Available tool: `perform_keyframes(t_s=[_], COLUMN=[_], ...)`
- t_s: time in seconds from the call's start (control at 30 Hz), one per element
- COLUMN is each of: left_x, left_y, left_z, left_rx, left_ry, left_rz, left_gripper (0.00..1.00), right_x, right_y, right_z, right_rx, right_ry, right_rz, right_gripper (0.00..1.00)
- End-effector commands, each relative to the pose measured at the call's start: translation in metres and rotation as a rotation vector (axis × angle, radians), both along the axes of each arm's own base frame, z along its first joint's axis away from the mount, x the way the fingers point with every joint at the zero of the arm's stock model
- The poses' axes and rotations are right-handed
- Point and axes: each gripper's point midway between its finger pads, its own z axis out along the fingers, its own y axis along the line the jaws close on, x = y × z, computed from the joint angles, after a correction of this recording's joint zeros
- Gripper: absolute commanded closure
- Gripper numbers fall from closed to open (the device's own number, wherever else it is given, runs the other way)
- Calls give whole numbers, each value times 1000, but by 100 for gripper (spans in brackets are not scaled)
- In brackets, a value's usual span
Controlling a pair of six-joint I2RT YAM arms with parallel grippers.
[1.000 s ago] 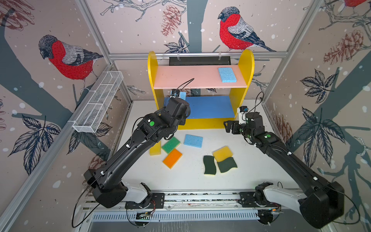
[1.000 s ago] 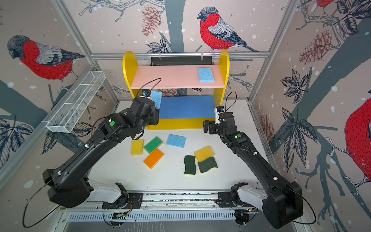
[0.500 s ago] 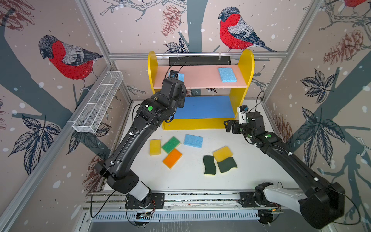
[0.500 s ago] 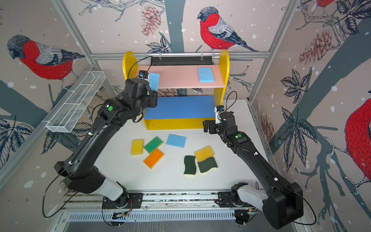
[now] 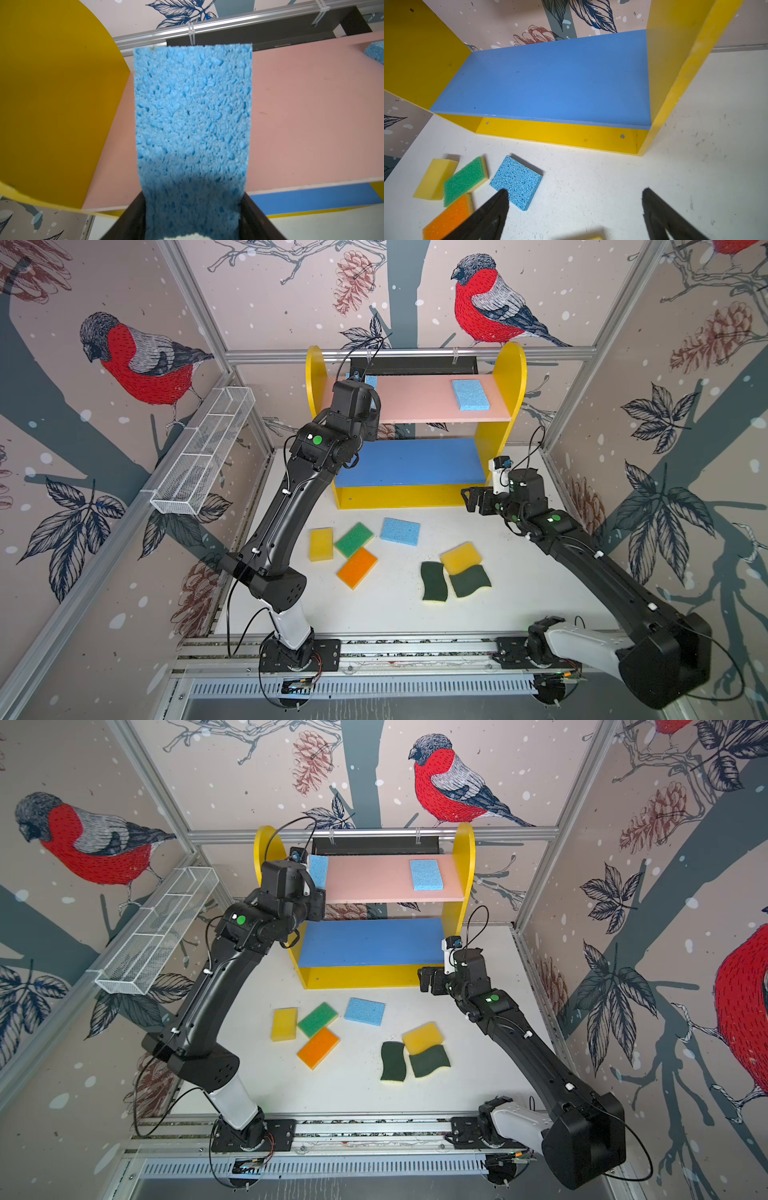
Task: Place and organize the cleaning sponges onto the shelf
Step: 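Lower the sponge onto the pink shelf and open the left gripper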
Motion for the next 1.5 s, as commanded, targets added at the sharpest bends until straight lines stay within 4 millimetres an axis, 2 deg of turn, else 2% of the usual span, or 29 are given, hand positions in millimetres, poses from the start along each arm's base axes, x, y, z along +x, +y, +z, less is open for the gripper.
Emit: perform_keyframes(t_s=[0.0, 0.23, 0.87, 1.0, 1.07, 1.2, 1.47], left_x=[9, 20, 45, 47, 47, 49, 51], left_y=[-2, -1, 7, 10, 11, 13, 17], left_z=[17, 22, 1, -4, -6, -8, -5], left_rx=[-36, -48, -22, -22, -17, -19, -43], left_ry=[-64, -86, -63, -50, -47, -44, -58], left_rz=[-18, -22, 29, 48, 58, 72, 98], left_gripper=[36, 35, 33, 31, 30, 29, 20], right_x=[1, 3, 8, 7, 9, 8, 6], right_y=[5, 9, 22, 25, 27, 30, 31], right_z=[4, -2, -8, -5, -15, -17, -18], right_rx=[2, 2, 2, 5, -5, -6, -14], right_ry=[-15, 2, 28, 25, 49, 56, 59], right_rz=[29, 39, 72, 78, 80, 83, 80], right_gripper=[1, 0, 0, 0, 0, 0, 0])
